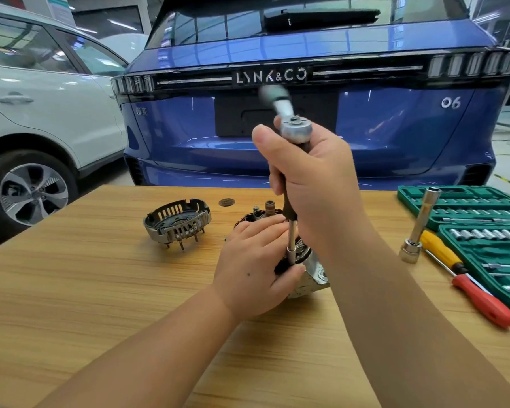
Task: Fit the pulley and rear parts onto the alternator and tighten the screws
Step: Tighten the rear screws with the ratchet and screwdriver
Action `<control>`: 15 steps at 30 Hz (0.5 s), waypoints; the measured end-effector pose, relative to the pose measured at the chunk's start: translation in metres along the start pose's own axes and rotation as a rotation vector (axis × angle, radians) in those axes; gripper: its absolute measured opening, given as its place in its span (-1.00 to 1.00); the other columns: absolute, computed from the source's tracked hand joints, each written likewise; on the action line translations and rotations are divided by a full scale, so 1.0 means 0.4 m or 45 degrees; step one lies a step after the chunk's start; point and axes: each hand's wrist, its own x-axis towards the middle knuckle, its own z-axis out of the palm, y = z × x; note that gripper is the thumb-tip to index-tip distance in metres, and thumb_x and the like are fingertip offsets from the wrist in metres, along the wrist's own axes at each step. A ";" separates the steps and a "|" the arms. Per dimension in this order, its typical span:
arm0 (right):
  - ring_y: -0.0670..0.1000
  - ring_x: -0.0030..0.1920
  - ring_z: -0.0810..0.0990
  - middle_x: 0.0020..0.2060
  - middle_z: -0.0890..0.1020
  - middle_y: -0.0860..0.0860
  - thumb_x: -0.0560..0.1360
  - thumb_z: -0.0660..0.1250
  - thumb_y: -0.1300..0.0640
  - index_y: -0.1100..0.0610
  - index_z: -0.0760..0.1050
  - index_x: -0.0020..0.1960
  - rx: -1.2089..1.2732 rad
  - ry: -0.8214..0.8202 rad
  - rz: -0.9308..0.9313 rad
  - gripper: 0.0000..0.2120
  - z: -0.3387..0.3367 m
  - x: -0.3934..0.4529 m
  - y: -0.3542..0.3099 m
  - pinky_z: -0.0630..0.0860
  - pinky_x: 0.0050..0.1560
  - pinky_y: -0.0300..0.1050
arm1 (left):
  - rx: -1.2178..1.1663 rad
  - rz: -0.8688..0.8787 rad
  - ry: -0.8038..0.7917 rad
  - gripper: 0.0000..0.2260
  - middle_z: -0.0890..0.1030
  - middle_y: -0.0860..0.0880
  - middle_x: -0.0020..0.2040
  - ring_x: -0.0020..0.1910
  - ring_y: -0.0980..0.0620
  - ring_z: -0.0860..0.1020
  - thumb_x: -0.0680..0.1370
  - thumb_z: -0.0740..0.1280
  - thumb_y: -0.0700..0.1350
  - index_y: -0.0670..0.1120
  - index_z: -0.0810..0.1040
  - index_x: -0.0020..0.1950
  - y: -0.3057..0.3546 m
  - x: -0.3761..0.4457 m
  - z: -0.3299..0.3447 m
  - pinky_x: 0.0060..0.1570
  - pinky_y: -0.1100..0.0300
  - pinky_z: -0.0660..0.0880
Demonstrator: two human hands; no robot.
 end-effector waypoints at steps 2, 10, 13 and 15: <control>-0.09 -0.39 0.47 -0.36 0.55 -0.09 0.54 0.41 0.11 0.11 0.53 0.09 0.110 -0.095 0.087 -0.84 0.000 -0.002 -0.005 0.48 -0.30 -0.26 | -0.007 -0.003 -0.010 -0.64 0.64 0.06 0.20 0.33 0.01 0.50 0.52 0.40 0.08 -0.05 0.64 0.25 0.001 0.000 -0.001 0.27 -0.08 0.41; 0.05 -0.35 0.43 -0.25 0.54 0.03 0.50 0.39 0.29 -0.14 0.58 0.20 0.276 -0.296 -0.170 -0.60 -0.006 0.004 0.016 0.44 -0.31 -0.11 | -0.017 0.049 0.129 -0.74 0.65 0.03 -0.03 0.12 -0.06 0.56 0.49 0.43 0.03 -0.12 0.66 0.05 0.007 -0.002 -0.003 0.13 -0.07 0.51; 0.06 -0.30 0.46 -0.19 0.61 0.05 0.56 0.23 0.38 -0.09 0.59 0.26 0.433 -0.400 -0.092 -0.53 -0.023 0.009 0.023 0.49 -0.25 -0.12 | -0.212 -0.044 0.097 -0.86 0.44 0.20 -0.23 -0.04 0.02 0.55 0.49 0.42 0.02 -0.04 0.60 -0.08 0.019 -0.008 -0.011 0.02 -0.10 0.58; 0.07 -0.22 0.50 -0.12 0.61 0.12 0.55 0.18 0.27 -0.01 0.55 0.32 0.631 -0.547 0.043 -0.58 -0.039 0.014 0.020 0.52 -0.15 -0.09 | -0.222 -0.033 0.120 -0.85 0.52 0.13 -0.17 -0.01 0.03 0.54 0.49 0.44 0.00 -0.03 0.57 -0.03 0.019 -0.010 -0.009 0.01 -0.10 0.59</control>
